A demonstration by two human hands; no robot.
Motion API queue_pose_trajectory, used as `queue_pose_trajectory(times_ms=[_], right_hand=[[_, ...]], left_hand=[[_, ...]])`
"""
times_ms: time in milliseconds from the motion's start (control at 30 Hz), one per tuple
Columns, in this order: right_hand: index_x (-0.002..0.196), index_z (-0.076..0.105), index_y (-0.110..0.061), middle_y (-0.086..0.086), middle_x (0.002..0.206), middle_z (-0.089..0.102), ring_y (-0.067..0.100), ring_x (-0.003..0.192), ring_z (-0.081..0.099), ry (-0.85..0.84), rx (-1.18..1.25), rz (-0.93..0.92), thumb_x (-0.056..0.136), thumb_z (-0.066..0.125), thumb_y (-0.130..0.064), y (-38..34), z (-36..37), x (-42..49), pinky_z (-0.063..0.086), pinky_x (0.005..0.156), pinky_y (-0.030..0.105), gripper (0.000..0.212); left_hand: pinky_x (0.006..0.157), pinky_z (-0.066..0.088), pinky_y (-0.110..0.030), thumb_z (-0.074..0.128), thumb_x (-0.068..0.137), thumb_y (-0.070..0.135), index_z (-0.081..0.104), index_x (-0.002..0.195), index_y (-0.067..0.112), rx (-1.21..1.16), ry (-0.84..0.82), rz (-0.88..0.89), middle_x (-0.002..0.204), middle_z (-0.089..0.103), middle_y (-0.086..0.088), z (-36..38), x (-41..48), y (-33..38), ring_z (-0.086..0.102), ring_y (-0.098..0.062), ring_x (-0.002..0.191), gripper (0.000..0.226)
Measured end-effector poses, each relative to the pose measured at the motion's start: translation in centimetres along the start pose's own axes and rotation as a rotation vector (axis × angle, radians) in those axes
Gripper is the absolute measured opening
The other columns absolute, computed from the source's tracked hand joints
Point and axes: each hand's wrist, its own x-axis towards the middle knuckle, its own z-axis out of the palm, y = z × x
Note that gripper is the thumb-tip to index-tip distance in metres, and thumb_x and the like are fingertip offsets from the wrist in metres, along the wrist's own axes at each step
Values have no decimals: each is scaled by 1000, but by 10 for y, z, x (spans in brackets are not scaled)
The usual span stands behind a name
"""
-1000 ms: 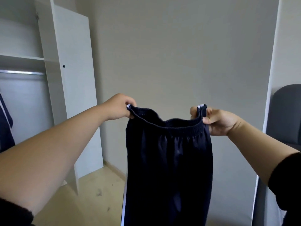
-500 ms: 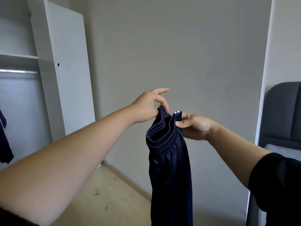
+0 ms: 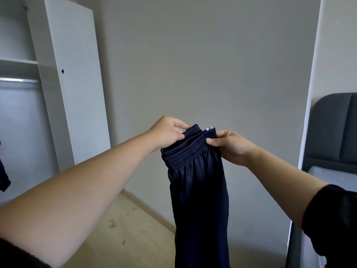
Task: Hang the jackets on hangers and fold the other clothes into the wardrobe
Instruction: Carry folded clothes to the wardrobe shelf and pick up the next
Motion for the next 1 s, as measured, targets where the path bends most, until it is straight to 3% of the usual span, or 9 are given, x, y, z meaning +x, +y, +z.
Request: queue_pose_trajectory(times_ms=[200,333,467,567,700,767,867,933,1000], right_hand=[[102,68,-3,6,95,71,20,91,66,29,-82,32,85,59,3,-5,1,-5,52,82,27,20],[111,63,8,12,95,69,21,87,67,112,-52,18,82,61,7,-3,7,-5,54,72,24,29],[99,64,9,13,84,69,27,76,67,267,47,-16,80,60,14,-2,11,-5,57,66,26,20],[90,63,1,14,81,67,27,71,65,333,53,-41,78,62,16,-1,14,-5,57,61,28,20],[91,47,-11,12,83,64,22,65,67,354,108,-33,79,65,15,0,16,-5,55,57,29,34],[100,51,-8,14,90,66,22,71,69,279,139,-11,83,66,5,3,15,-6,56,61,28,27],[115,59,-3,11,111,69,22,100,68,93,-68,122,89,64,-19,8,6,-11,54,85,32,31],[104,67,-7,8,107,71,21,100,68,45,-268,167,93,59,-19,16,1,-15,52,90,32,18],[94,70,-10,7,99,73,22,94,69,130,-365,128,94,59,-16,21,1,-17,53,87,31,13]], left_hand=[[89,48,-22,56,91,-2,72,107,17,94,34,92,106,72,-2,13,1,6,66,-10,94,30],[89,50,-24,56,91,0,73,95,22,89,50,98,102,73,-2,18,2,5,68,-12,92,29],[90,47,-24,58,94,30,68,108,25,-9,-38,81,109,69,6,17,-3,8,64,-9,101,18],[75,50,-20,68,85,39,64,111,23,168,-261,21,105,69,7,16,-6,11,65,-7,93,31],[59,45,-21,70,84,24,65,98,11,363,-225,-33,89,66,-1,22,0,10,62,-16,78,19],[66,43,-24,66,88,20,65,96,6,384,-193,-14,89,65,-4,20,3,9,61,-20,81,16],[70,42,-24,61,92,18,66,93,11,381,-171,29,90,65,-3,12,6,4,60,-19,84,9],[67,43,-22,61,92,19,64,84,19,354,-161,32,87,65,1,7,7,-1,60,-17,84,9],[66,45,-21,65,90,25,63,78,25,350,-185,31,85,66,5,5,9,-3,62,-15,81,11]])
